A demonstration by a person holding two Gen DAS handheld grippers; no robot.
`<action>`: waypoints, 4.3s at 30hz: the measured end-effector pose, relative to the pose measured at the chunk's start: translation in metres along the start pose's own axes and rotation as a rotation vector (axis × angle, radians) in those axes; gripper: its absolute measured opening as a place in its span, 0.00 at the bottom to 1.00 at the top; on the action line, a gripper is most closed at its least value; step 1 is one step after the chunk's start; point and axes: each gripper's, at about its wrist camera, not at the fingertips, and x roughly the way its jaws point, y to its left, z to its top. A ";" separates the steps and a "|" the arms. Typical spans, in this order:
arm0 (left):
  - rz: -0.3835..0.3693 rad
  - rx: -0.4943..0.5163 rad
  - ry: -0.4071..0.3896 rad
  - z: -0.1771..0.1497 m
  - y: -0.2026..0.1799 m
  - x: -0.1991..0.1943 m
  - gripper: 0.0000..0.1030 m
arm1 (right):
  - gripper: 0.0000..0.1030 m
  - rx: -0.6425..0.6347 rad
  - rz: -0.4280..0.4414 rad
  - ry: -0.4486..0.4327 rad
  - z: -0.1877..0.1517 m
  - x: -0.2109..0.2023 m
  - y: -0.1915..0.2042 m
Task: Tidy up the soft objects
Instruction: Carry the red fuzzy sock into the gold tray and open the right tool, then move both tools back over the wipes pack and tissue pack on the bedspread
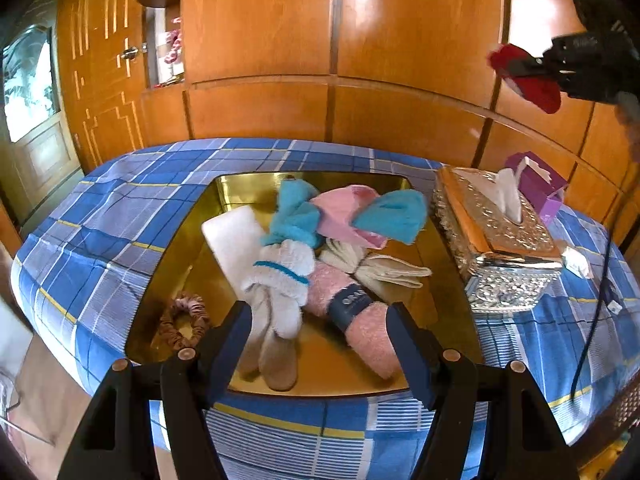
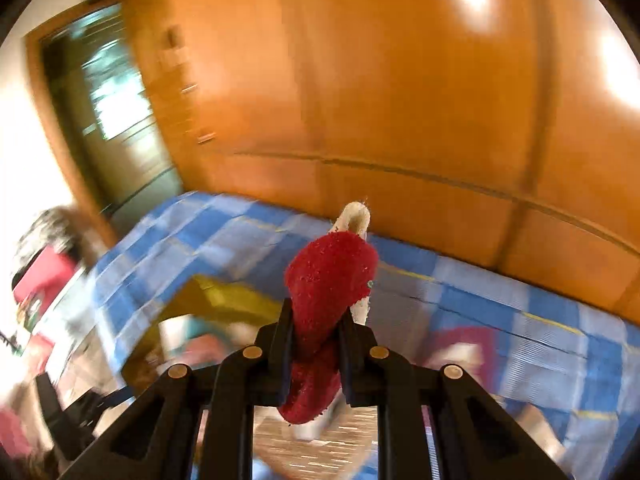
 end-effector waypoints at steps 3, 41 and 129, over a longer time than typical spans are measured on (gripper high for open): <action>0.031 -0.043 -0.003 0.002 0.017 -0.001 0.68 | 0.17 -0.090 0.080 0.063 -0.010 0.029 0.046; 0.117 -0.139 -0.034 -0.005 0.049 -0.023 0.73 | 0.39 -0.033 0.066 0.163 -0.108 0.094 0.097; -0.431 0.603 0.126 0.033 -0.384 0.056 0.73 | 0.39 0.975 -0.517 -0.447 -0.286 -0.197 -0.305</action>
